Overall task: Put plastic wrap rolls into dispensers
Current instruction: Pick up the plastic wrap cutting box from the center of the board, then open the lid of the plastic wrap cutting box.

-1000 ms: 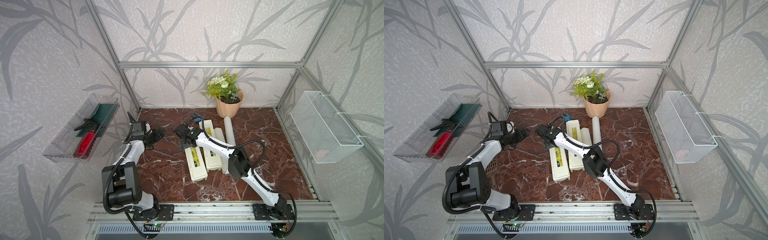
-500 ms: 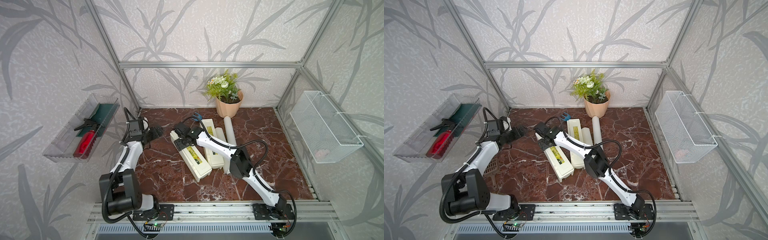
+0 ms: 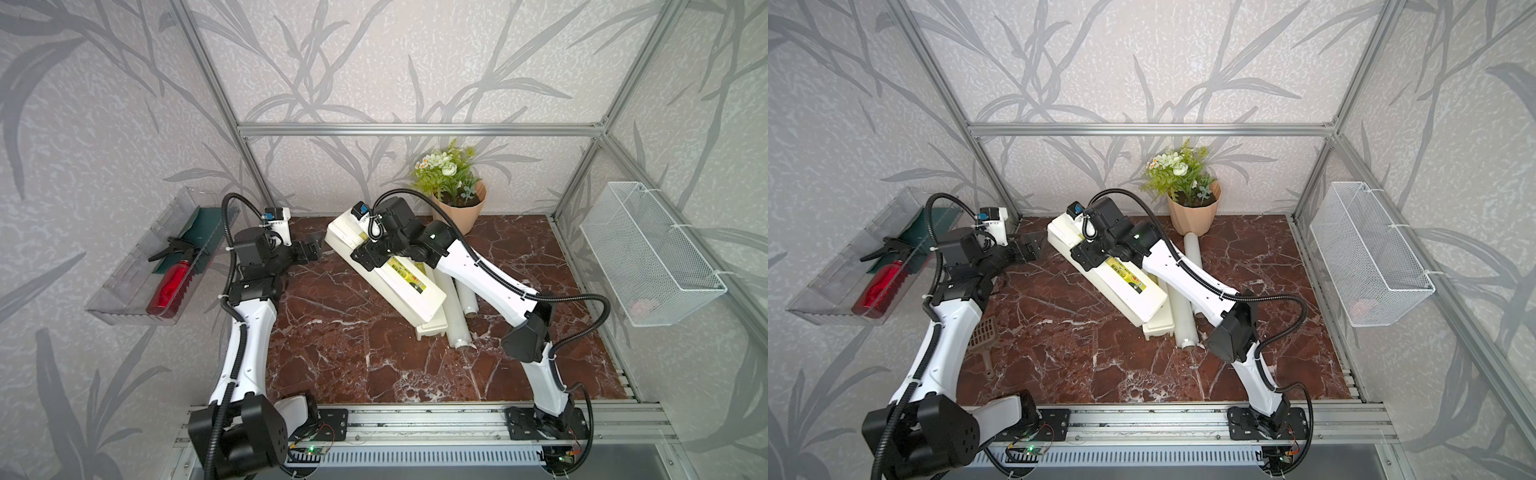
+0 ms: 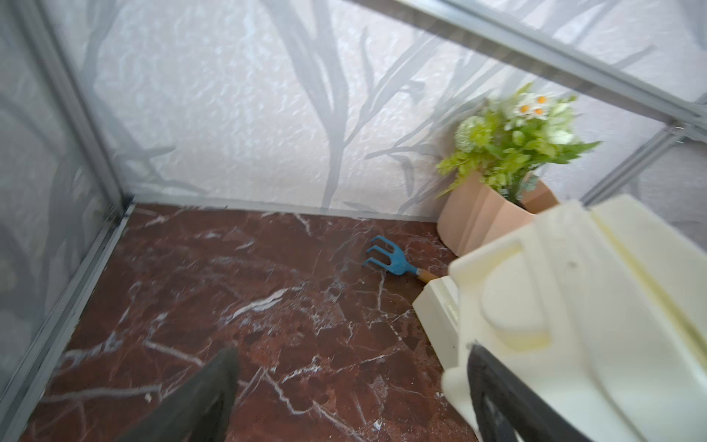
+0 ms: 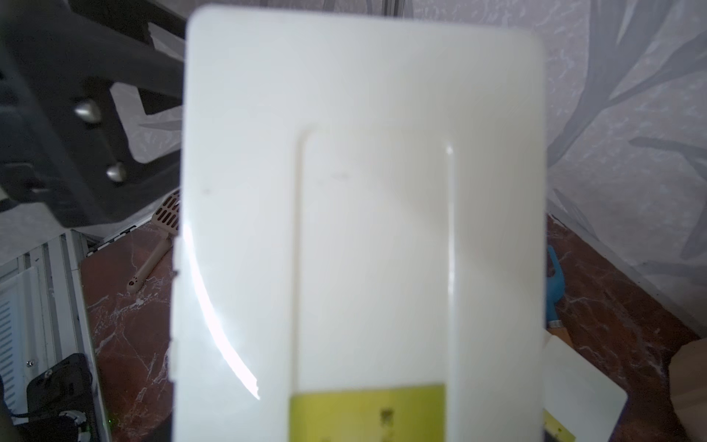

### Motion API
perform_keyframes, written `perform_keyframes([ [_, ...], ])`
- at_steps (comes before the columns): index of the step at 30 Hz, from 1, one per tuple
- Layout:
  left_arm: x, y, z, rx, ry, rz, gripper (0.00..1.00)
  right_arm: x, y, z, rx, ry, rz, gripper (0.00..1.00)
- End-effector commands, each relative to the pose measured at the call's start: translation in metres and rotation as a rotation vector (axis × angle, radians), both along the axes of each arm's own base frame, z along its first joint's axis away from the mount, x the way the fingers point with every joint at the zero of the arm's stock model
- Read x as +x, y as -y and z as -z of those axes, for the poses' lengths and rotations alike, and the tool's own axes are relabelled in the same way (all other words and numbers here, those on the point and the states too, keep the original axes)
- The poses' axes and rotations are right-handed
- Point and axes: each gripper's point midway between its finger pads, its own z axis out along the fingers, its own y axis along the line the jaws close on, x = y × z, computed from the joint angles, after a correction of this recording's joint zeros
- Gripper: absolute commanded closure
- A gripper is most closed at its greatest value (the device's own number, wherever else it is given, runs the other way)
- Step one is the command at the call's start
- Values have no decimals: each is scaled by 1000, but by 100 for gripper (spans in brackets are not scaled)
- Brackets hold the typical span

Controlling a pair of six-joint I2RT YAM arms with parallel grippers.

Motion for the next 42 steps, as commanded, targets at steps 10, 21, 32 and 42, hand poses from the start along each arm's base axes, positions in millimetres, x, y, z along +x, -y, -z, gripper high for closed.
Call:
perform_keyframes([
  [10,-43,99,-6,156,175,570,1,-22,65,-20,-56,196,-400,31],
  [21,-47,152,26,290,149,801,1,-46,116,-18,-4,401,-572,21],
  [32,-39,191,33,330,246,888,1,-67,129,2,-20,353,-683,21],
  [42,-44,209,26,351,374,916,1,-83,130,11,14,317,-735,21],
])
